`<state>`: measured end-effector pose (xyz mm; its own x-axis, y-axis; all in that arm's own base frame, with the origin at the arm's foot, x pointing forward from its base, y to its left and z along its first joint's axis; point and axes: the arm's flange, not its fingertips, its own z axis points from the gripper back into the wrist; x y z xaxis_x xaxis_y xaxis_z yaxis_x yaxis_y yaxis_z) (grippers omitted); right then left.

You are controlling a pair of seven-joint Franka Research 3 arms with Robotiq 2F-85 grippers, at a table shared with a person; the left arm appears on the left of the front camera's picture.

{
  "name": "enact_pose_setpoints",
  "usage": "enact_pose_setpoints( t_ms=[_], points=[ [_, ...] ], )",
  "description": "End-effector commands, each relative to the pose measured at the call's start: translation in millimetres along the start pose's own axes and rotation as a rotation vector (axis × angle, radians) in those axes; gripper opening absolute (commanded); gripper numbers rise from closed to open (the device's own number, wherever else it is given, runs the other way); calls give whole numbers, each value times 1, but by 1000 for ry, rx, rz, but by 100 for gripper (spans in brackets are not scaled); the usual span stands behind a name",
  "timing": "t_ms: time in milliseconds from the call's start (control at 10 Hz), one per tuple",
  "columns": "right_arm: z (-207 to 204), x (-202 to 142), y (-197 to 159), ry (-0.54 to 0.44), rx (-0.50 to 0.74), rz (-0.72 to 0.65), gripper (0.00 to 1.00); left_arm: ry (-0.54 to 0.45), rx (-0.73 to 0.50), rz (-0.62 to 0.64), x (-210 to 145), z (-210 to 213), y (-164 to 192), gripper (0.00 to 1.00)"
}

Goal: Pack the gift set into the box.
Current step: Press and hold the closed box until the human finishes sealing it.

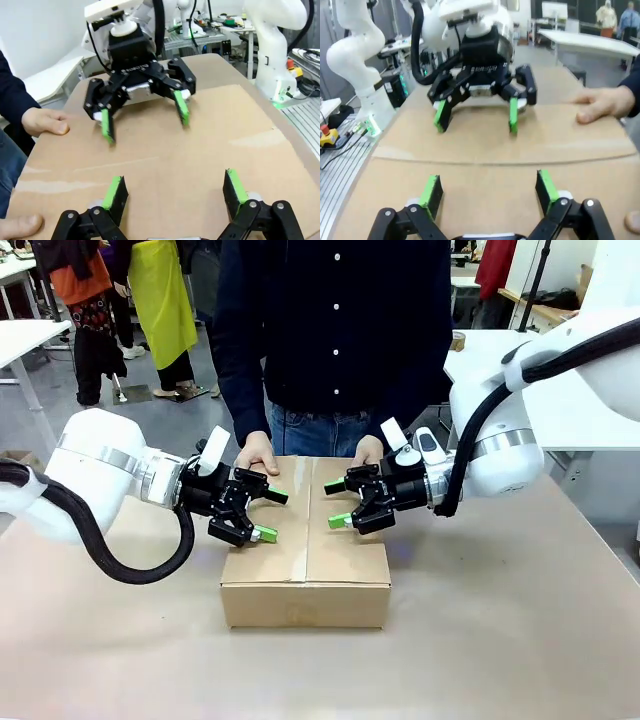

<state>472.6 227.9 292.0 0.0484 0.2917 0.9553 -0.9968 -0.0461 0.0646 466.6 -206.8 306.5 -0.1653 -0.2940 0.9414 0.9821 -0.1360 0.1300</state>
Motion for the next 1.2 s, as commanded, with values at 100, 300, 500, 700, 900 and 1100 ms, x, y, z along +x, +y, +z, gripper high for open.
enact_pose_setpoints(
  t_ms=[100, 300, 500, 700, 900, 1100],
  points=[
    [-7, -4, -7, 63, 31, -35, 100, 77, 6, 87, 0, -3, 11, 100],
    [-3, -2, -8, 60, 28, -27, 100, 135, 9, 101, -2, -6, 12, 100],
    [-2, -1, -2, 23, 19, -12, 100, 70, 16, 89, 2, -1, 8, 100],
    [-2, -1, -2, 23, 19, -12, 100, 70, 16, 89, 2, -1, 8, 100],
    [-2, -1, -2, 23, 19, -12, 100, 70, 16, 89, 2, -1, 8, 100],
    [-2, -1, -2, 23, 19, -12, 100, 70, 16, 89, 2, -1, 8, 100]
  ],
)
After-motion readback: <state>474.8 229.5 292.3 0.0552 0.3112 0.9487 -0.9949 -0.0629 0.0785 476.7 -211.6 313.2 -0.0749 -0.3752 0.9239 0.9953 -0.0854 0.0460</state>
